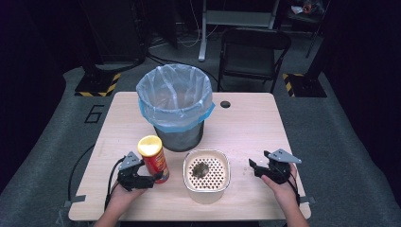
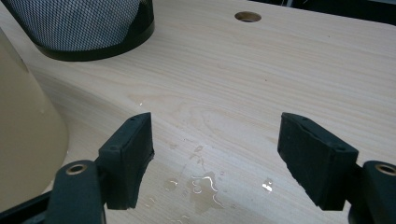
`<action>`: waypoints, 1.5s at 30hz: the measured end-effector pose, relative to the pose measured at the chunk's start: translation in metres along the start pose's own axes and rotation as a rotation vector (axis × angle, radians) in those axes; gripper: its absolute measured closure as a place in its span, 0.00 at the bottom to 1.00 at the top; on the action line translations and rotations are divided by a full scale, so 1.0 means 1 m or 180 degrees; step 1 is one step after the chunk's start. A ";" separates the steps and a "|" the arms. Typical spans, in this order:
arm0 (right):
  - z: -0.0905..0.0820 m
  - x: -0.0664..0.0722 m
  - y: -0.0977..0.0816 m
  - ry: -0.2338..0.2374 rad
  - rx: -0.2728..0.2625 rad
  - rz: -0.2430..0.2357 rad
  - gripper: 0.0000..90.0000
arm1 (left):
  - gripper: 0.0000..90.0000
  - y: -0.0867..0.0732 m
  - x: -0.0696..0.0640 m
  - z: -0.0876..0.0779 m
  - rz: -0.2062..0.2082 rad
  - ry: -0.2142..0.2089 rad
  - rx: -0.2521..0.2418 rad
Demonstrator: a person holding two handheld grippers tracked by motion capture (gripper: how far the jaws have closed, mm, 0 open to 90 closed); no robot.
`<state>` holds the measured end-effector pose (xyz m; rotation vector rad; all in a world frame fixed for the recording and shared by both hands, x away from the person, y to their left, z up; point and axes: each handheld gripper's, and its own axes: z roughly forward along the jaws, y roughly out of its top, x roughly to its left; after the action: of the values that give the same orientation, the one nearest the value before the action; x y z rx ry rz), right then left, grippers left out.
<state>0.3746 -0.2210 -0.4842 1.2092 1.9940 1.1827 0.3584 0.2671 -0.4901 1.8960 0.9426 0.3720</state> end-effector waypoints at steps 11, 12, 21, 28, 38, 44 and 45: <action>0.003 -0.002 -0.003 -0.0004 0.0049 0.0019 0.29 | 0.16 -0.001 -0.001 0.007 0.0079 0.0061 0.0046; 0.003 -0.002 -0.004 -0.0006 0.0049 0.0011 0.29 | 0.16 -0.001 -0.001 0.007 0.0111 0.0084 0.0026; 0.005 -0.002 -0.006 0.0003 0.0098 -0.0002 0.29 | 0.24 -0.001 -0.003 0.009 0.0207 0.0074 0.0118; 0.006 -0.003 -0.008 -0.0015 0.0128 0.0059 0.29 | 0.26 0.003 -0.004 -0.001 0.0110 0.0123 -0.0043; 0.007 -0.002 -0.009 0.0014 0.0148 0.0022 0.29 | 0.26 0.024 -0.003 -0.029 0.0095 0.0054 -0.0035; 0.007 -0.002 -0.010 0.0022 0.0147 0.0058 0.29 | 0.26 0.043 -0.006 -0.046 0.0133 -0.0029 0.0041; 0.007 -0.002 -0.010 0.0013 0.0169 0.0059 0.29 | 0.26 0.054 -0.009 -0.053 0.0169 -0.0041 0.0073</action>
<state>0.3765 -0.2217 -0.4967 1.2547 2.0332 1.1484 0.3453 0.2799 -0.4163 1.9451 0.8926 0.3815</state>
